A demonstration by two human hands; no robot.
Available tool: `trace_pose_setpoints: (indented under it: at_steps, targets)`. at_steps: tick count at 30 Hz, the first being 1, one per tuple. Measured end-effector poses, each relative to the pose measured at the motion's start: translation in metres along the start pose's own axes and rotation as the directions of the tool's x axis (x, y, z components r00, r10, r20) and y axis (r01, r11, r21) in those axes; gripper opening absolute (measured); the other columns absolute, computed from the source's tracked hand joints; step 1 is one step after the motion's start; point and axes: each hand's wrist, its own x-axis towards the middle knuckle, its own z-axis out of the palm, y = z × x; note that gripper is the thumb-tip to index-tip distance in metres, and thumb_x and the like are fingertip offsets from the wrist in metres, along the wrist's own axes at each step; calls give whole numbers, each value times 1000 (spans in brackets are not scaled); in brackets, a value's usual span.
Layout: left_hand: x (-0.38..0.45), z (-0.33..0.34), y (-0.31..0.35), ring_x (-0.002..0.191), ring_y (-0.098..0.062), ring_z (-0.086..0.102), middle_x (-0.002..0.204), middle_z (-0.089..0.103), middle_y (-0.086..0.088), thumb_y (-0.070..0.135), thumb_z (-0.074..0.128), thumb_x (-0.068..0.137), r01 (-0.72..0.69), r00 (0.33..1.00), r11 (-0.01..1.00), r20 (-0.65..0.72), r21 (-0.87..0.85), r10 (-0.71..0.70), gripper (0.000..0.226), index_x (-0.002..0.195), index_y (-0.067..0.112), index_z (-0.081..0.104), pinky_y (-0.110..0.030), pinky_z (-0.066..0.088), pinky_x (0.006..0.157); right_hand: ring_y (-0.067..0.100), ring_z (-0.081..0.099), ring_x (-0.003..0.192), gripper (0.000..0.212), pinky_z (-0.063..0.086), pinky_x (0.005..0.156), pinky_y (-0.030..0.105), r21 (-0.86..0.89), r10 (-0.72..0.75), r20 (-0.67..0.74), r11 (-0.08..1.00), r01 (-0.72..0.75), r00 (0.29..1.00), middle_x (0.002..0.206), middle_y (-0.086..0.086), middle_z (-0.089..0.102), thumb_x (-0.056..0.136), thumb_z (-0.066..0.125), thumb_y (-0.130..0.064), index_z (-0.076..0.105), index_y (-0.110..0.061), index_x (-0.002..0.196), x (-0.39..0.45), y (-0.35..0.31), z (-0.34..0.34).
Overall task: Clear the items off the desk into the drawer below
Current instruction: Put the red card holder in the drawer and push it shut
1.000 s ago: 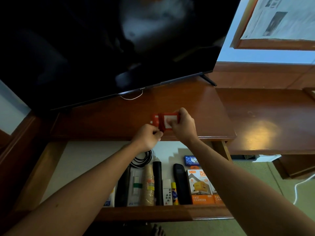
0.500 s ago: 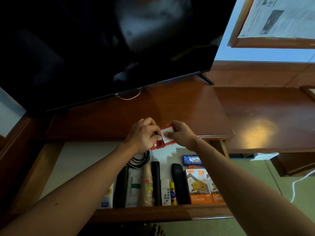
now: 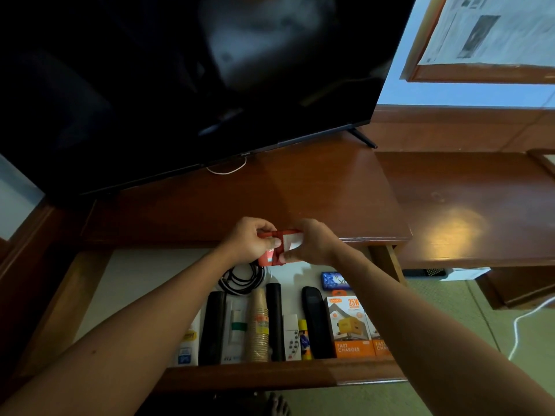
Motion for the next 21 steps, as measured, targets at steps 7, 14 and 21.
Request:
trace_pose_setpoints:
  at_steps: [7,14,21]
  targets:
    - [-7,0,-4,82,-14,60,79,62,16,32,70,85,-184,971,948,-103,261,216,6,88,35,67,-36,49,75,25,63,99,42,57,84,46,617,317,-34,753,-229,948,119,9,63,88,59,0,61,-9,129,-6,3,-3]
    - [-16,11,-18,88,-14,55,74,60,18,30,71,81,-449,783,709,-143,544,606,9,89,28,66,-40,34,88,37,61,99,40,50,89,45,739,488,401,329,-589,775,109,19,63,94,42,-37,62,-3,103,-3,22,-14]
    - [-18,21,-21,102,-16,60,92,72,12,11,67,84,-613,606,533,-86,583,791,17,92,23,73,-43,31,99,23,63,94,39,50,79,35,595,312,575,474,-649,756,102,10,71,93,63,-39,65,-7,113,-3,26,-25]
